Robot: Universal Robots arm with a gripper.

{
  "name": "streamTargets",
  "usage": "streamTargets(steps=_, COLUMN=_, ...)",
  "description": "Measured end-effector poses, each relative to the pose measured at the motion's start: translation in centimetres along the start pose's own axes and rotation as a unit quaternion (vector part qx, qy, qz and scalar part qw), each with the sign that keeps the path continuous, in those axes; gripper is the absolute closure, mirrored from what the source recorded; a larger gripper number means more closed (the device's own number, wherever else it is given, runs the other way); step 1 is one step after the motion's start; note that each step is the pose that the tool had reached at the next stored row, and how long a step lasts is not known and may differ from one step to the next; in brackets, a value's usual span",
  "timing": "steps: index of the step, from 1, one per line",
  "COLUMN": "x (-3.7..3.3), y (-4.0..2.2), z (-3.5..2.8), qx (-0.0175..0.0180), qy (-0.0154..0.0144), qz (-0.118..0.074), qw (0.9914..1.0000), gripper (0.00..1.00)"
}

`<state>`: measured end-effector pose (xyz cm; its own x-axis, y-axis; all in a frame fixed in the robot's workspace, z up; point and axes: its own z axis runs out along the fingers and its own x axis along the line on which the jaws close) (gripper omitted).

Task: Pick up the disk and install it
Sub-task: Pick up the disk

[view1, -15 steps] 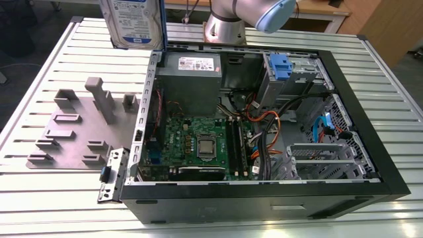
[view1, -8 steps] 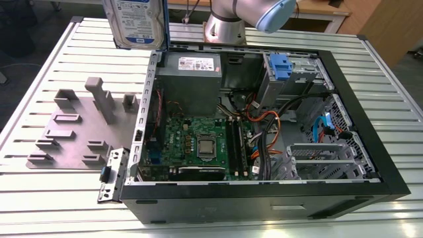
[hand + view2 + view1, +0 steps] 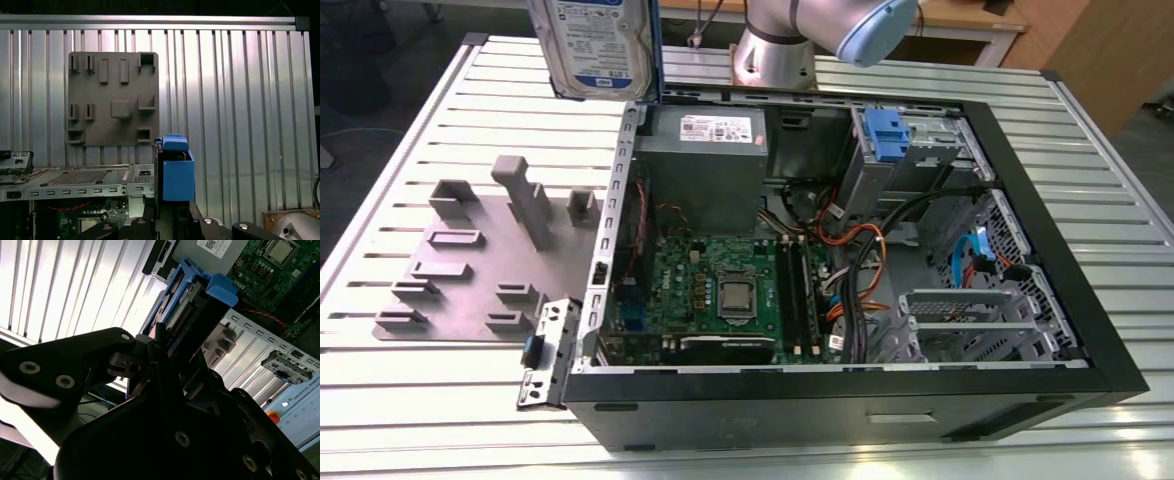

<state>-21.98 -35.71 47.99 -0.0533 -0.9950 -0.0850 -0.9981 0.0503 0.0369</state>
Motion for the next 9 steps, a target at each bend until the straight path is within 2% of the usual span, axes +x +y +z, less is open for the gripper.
streamTargets(steps=4, x=0.00, y=0.01, z=0.00, qx=0.0001, qy=0.0026, qz=0.000, qw=1.00000, gripper=0.65)
streamTargets(steps=9, x=0.00, y=0.01, z=0.00, qx=0.0002, qy=0.0038, qz=0.000, qw=0.99999, gripper=0.65)
